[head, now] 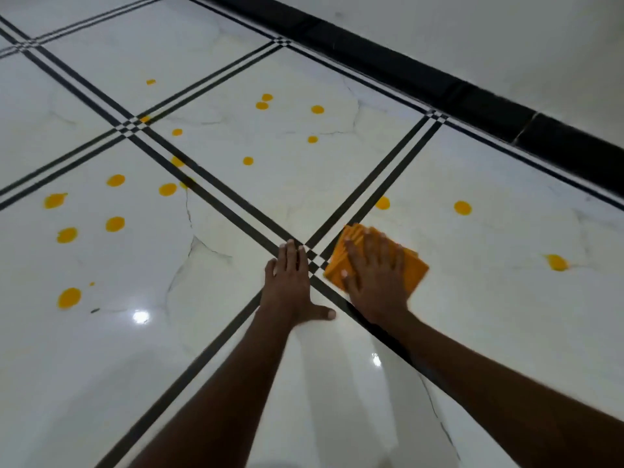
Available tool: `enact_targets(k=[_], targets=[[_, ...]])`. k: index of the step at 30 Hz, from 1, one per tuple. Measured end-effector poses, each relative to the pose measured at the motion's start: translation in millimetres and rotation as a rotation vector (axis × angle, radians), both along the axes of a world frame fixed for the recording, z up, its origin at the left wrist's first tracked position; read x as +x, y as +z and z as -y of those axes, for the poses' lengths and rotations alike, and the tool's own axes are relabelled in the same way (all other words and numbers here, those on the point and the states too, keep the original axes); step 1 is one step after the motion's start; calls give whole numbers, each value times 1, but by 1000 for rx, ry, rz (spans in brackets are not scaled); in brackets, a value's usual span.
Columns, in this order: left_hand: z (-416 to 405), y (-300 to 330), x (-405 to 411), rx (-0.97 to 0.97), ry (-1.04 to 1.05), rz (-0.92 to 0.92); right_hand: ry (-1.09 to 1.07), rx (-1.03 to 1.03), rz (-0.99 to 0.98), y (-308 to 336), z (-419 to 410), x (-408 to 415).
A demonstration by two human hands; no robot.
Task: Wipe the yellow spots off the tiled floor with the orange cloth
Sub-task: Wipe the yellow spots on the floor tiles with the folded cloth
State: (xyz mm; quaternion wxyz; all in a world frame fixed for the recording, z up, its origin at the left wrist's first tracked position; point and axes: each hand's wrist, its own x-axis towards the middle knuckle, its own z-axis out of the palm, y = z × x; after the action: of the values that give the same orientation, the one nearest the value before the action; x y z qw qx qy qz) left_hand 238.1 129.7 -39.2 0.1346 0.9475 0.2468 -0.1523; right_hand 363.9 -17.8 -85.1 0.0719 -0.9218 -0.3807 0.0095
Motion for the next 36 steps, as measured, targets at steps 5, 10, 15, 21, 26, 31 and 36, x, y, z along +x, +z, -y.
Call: enact_targets(k=[5,10,15,21,26,31,36], targets=[[-9,-5,8,52,0,-30,264,-114,-40,2,-83,89],[-6,-3,10,69,6,-84,-274,0,17,-5,13,143],[-3,8,20,94,-5,-145,-150,9,-59,-6,-5,62],[-11,29,40,23,10,-325,105,-32,-127,1,-34,10],[-1,69,37,-8,-71,-386,-9,47,-188,7,60,-9],[20,73,46,160,-247,-201,-207,1,-100,7,111,100],[40,30,86,41,-246,-230,-137,14,-127,3,38,105]])
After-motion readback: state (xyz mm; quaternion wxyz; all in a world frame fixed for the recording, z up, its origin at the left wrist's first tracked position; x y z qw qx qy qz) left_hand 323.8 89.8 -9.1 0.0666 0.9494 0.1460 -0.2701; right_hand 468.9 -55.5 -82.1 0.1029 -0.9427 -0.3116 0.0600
